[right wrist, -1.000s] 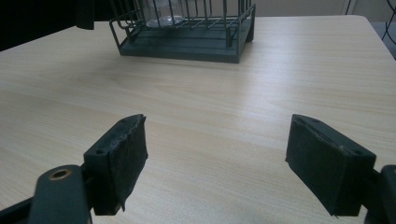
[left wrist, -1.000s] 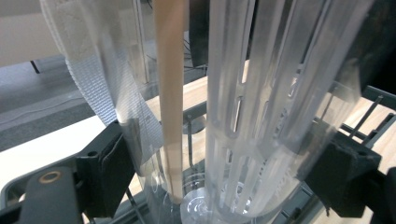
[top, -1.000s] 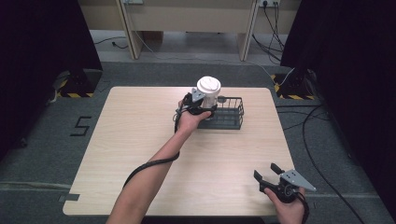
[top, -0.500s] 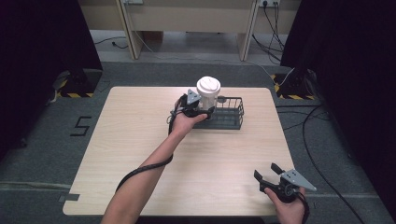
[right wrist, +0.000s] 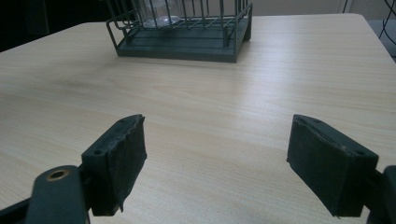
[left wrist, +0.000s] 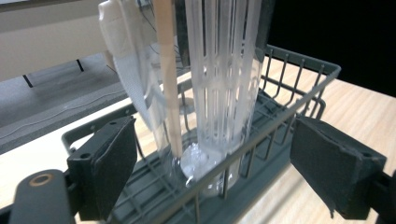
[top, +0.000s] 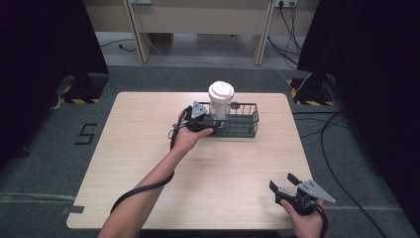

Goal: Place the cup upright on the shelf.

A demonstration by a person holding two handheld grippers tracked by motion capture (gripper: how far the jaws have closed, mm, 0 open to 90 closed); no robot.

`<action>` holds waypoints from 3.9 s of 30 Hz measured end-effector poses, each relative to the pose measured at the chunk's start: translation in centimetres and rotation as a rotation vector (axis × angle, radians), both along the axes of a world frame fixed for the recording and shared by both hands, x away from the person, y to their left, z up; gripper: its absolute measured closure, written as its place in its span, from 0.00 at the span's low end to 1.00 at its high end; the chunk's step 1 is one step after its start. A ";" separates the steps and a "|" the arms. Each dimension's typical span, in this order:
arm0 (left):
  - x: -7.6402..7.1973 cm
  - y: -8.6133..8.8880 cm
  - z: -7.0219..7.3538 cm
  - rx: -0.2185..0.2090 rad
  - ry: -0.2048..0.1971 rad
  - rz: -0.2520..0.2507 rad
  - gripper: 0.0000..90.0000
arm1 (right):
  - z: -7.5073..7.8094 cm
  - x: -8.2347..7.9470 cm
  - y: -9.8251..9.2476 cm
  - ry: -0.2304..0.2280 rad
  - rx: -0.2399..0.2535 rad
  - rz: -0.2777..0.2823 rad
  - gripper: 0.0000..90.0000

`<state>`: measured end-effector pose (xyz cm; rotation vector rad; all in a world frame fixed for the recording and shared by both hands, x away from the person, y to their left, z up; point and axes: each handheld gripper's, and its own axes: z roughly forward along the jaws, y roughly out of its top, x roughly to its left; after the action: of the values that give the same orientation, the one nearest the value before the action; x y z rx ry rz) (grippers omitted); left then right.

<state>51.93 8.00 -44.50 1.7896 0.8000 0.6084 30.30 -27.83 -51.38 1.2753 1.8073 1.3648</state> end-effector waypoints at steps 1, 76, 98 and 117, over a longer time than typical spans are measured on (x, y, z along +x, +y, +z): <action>-0.2 0.3 0.1 0.001 -0.003 -0.002 0.16 | 0.0 0.0 0.0 0.000 0.001 -0.002 0.22; -16.1 19.9 -1.5 -0.071 -0.084 0.231 0.16 | 0.0 -0.1 0.0 -0.002 0.000 -0.018 0.22; -18.5 23.4 -2.9 -0.085 -0.073 0.323 0.16 | 0.0 -0.1 0.0 -0.005 -0.005 -0.019 0.22; -19.9 26.3 -4.8 -0.089 -0.047 0.413 0.16 | 0.0 -0.1 0.0 -0.010 -0.013 -0.019 0.22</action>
<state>31.99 34.30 -49.26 1.5312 1.1584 0.8646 30.23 -27.84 -51.37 1.2743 1.7899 1.3443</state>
